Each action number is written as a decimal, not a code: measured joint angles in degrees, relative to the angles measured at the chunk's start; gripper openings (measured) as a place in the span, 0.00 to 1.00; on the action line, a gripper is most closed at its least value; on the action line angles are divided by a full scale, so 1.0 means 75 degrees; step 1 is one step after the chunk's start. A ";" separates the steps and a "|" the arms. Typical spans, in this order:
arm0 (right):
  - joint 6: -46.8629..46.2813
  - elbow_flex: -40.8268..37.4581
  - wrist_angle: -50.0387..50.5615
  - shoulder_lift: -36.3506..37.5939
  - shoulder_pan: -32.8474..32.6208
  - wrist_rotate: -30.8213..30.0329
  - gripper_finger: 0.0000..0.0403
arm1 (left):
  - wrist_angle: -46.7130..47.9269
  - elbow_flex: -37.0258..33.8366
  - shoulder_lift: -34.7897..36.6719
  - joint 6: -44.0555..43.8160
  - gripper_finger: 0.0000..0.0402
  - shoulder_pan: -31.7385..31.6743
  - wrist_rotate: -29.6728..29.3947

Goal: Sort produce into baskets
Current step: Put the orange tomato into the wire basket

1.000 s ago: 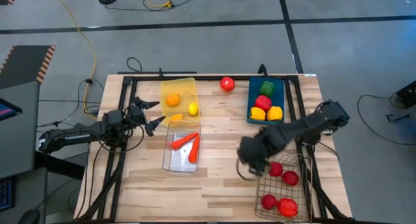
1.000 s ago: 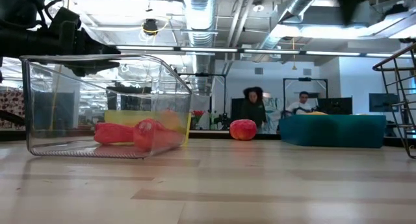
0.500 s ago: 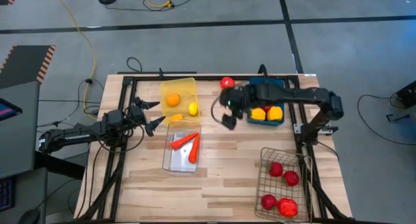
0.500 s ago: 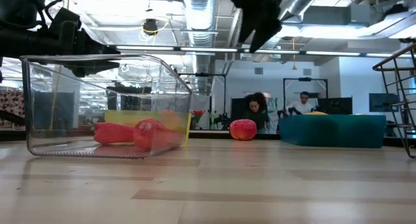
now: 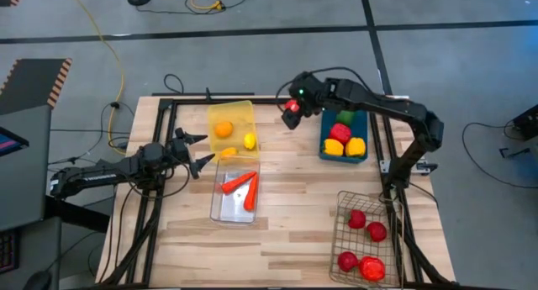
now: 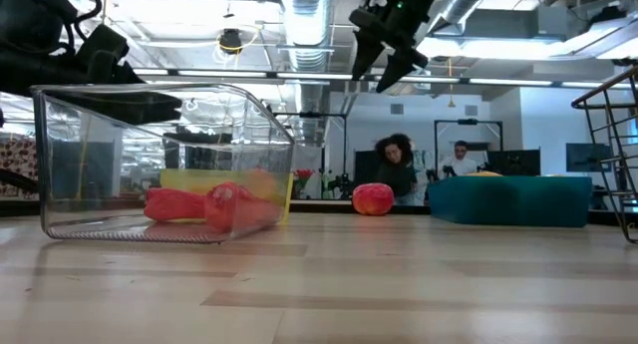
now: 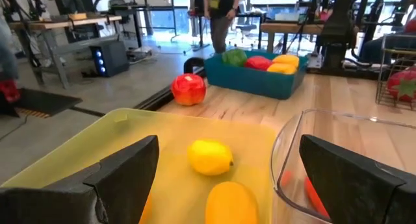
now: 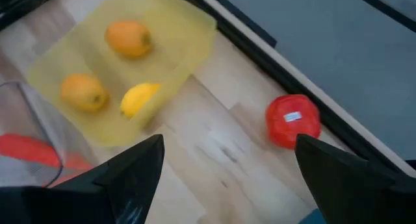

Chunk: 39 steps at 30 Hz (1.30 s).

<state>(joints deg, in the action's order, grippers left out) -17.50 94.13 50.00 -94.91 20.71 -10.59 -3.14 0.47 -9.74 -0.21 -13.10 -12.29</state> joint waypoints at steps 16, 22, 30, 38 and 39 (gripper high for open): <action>0.0000 0.0000 -0.0006 0.0000 0.0440 0.0052 0.92 | -0.0018 0.0002 0.0000 0.0050 0.89 0.0000 -0.0008; -0.0003 -0.0003 -0.0366 0.0000 0.0628 0.0216 0.92 | -0.0020 0.0003 0.0000 0.0032 0.89 0.0000 -0.0009; -0.0006 -0.0017 -0.0668 -0.0022 0.0893 0.0825 0.92 | -0.0020 0.0003 0.0000 0.0029 0.89 0.0000 -0.0012; 0.0001 -0.0391 -0.0809 -0.0647 0.1285 0.0934 0.94 | -0.0023 0.0003 0.0000 0.0029 0.89 0.0000 -0.0016; 0.0005 -0.0391 -0.0891 -0.0786 0.1304 0.1002 0.96 | -0.0025 0.0003 0.0000 0.0029 0.89 0.0000 -0.0017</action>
<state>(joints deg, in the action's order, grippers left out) -17.46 91.20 43.31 -100.81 30.49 -3.08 -3.33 0.49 -9.74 0.01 -13.10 -12.43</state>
